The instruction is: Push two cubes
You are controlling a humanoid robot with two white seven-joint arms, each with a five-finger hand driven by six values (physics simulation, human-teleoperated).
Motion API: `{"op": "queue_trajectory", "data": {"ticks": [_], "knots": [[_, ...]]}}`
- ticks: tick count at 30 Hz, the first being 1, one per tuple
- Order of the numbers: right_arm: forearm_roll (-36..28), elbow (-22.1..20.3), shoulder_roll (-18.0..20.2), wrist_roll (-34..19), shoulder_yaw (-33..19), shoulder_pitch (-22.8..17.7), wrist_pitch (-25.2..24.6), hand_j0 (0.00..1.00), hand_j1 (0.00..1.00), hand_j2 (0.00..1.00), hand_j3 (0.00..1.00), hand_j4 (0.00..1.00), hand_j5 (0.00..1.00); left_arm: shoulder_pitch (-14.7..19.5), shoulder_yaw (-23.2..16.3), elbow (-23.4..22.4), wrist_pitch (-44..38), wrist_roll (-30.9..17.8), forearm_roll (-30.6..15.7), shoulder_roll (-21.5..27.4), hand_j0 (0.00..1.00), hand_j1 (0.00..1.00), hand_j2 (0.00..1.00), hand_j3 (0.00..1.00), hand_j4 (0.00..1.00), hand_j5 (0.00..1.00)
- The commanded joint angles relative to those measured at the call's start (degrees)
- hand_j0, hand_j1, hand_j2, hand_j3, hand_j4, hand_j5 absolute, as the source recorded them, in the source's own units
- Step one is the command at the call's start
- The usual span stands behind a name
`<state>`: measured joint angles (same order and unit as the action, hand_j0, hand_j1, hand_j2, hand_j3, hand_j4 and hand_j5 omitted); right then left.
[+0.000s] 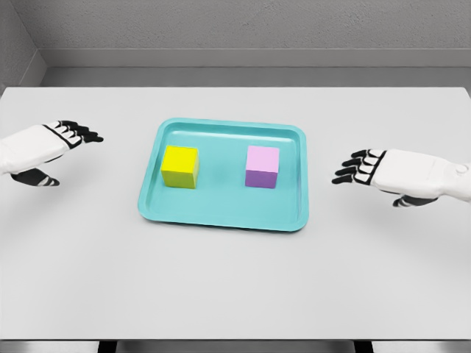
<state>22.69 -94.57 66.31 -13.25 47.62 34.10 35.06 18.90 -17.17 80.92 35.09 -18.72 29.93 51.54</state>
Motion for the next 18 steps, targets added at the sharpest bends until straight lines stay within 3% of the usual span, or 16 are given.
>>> {"op": "queue_trajectory", "data": {"ticks": [1,7,8,9,10,11,12,15,18], "knots": [[-0.28,0.61,0.05,-0.55,0.1,0.0,-0.06,1.0,1.0,1.0,1.0,1.0,1.0,0.0,-0.06,0.03,-0.09,0.0,-0.05,0.05,1.0,1.0,1.0,1.0,1.0,1.0],[-1.68,1.75,-0.83,2.7,0.19,1.14,-0.06,1.0,1.0,1.0,1.0,1.0,1.0,0.44,-0.15,0.03,-0.09,-1.41,0.13,-0.21,0.97,0.97,0.97,0.97,0.97,0.97],[-1.33,2.1,-0.92,0.52,-0.25,2.54,-0.06,1.0,1.0,1.0,1.0,1.0,1.0,0.44,-0.41,0.03,-0.09,-1.5,0.22,-0.21,0.97,0.97,0.97,0.97,0.97,0.97],[-1.77,4.12,-1.18,-6.33,-1.39,5.36,-0.06,1.0,1.0,1.0,1.0,1.0,1.0,0.53,-0.41,0.12,-0.09,-2.2,0.39,-0.3,0.96,0.96,0.96,0.96,0.96,0.96],[-1.77,5.36,-3.19,-11.35,-1.92,6.06,-0.06,1.0,1.0,1.0,1.0,1.0,1.0,0.88,-0.41,0.12,-0.09,-3.95,0.92,-0.39,0.88,0.88,0.88,0.88,0.88,0.88],[-1.42,7.29,-7.68,-17.06,-2.19,7.64,-0.06,1.0,1.0,1.0,1.0,1.0,1.0,1.14,-0.41,0.12,-0.09,-4.48,0.92,-0.65,0.86,0.86,0.86,0.86,0.86,0.86],[-1.33,8.08,-8.21,-19.53,-2.1,8.53,-0.06,1.0,1.0,1.0,1.0,1.0,1.0,1.41,-0.5,0.12,-0.09,-4.49,1.36,-0.74,0.79,0.79,0.79,0.79,0.79,0.79],[-0.63,8.61,-11.64,-21.75,-2.01,10.19,-0.06,0.92,0.92,0.92,0.92,0.92,0.92,2.37,-0.5,-0.06,-0.09,-4.49,3.38,-2.15,0.7,0.7,0.7,0.7,0.7,0.7],[5.69,8.7,-15.42,-21.75,-2.01,12.13,-0.06,0.79,0.79,0.79,0.79,0.79,0.79,5.01,-3.13,-0.59,-0.09,-4.57,4.61,-4.17,0.7,0.7,0.7,0.7,0.7,0.7]]}}
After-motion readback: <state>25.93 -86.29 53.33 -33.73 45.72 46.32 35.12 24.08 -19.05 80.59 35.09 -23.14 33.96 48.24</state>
